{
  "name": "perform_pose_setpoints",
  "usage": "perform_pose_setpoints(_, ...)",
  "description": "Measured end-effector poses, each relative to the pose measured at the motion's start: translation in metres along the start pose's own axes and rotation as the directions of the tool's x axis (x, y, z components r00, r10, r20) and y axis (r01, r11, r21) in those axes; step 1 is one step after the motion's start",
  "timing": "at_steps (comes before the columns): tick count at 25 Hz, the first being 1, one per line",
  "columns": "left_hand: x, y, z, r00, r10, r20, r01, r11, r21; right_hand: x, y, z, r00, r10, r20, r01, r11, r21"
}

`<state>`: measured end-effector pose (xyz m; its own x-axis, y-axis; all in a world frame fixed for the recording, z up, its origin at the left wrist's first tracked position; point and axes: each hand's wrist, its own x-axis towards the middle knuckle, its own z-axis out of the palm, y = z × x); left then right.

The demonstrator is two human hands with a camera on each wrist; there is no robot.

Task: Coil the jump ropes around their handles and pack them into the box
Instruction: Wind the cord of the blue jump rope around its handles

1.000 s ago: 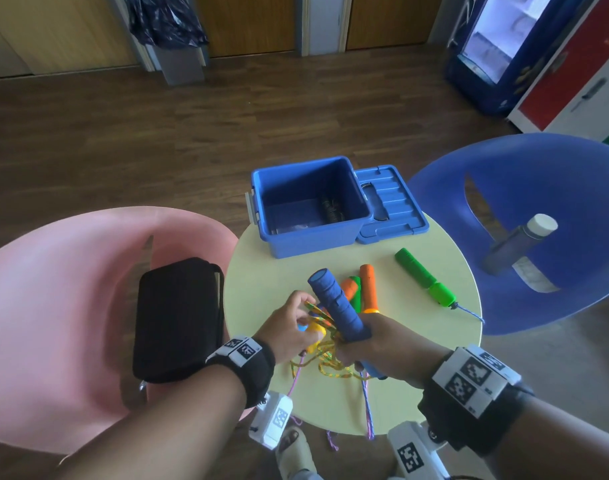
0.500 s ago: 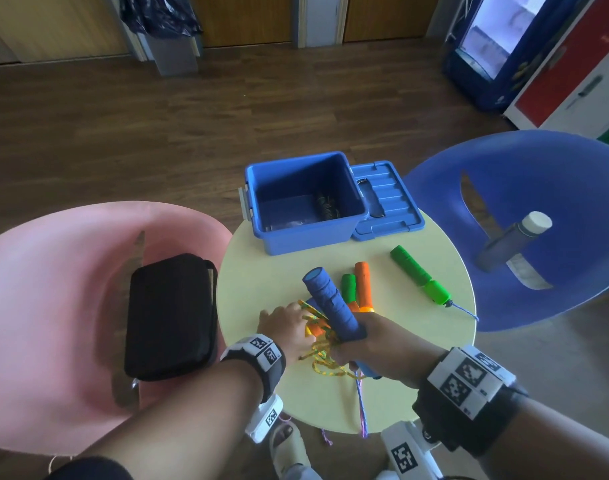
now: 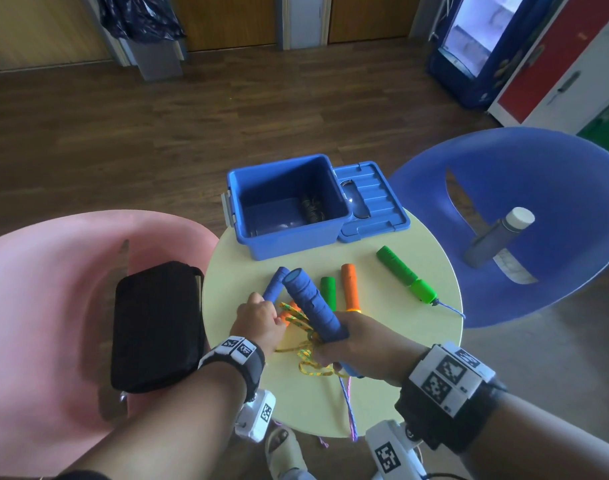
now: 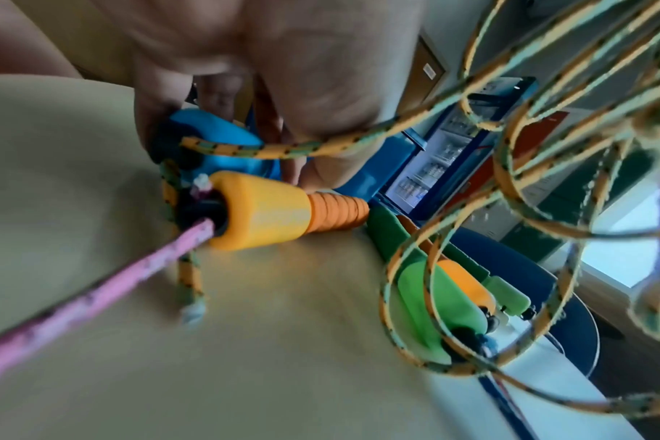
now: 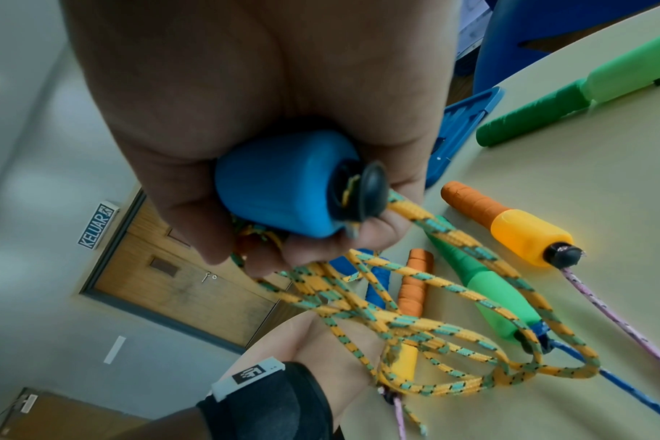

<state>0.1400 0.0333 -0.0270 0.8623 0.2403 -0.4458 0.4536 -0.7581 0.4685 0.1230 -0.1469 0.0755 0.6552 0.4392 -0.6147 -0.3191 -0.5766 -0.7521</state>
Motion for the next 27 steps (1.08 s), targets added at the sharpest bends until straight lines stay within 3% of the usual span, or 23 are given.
perform_pose_setpoints(2,-0.003,0.004,0.002,0.999,-0.009,0.034,0.009,1.000,-0.011,-0.001,-0.001,-0.001,1.000,-0.004,-0.009,0.004,1.000,0.000)
perform_pose_setpoints(5,-0.008,0.010,0.002,0.996,0.020,0.090,-0.030,0.994,0.107,-0.002,-0.002,-0.003,1.000,-0.010,-0.010,0.009,1.000,-0.020)
perform_pose_setpoints(14,0.015,0.012,0.014,0.999,0.030,-0.022,-0.029,0.999,0.024,-0.008,0.006,-0.009,0.998,-0.005,-0.067,0.006,1.000,0.025)
perform_pose_setpoints(18,0.030,-0.034,0.015,0.977,0.161,-0.139,-0.164,0.986,-0.011,-0.008,0.010,-0.007,0.998,0.008,-0.061,-0.008,1.000,-0.004)
perform_pose_setpoints(21,0.025,-0.058,-0.004,0.947,0.133,-0.294,-0.198,0.958,-0.205,-0.007,0.009,-0.006,0.999,0.012,-0.048,-0.013,1.000,-0.028)
perform_pose_setpoints(23,0.014,-0.072,-0.019,0.944,-0.057,-0.325,-0.092,0.901,-0.425,-0.007,0.008,-0.005,0.999,0.023,-0.037,-0.025,0.998,-0.052)
perform_pose_setpoints(25,-0.001,-0.085,-0.028,0.960,-0.234,-0.155,0.076,0.749,-0.658,-0.009,0.008,-0.003,0.999,0.046,-0.018,-0.048,0.995,-0.089)
perform_pose_setpoints(27,-0.019,-0.096,-0.034,0.972,-0.229,0.056,0.175,0.540,-0.823,-0.011,0.011,-0.001,0.996,0.093,0.020,-0.089,0.984,-0.153)
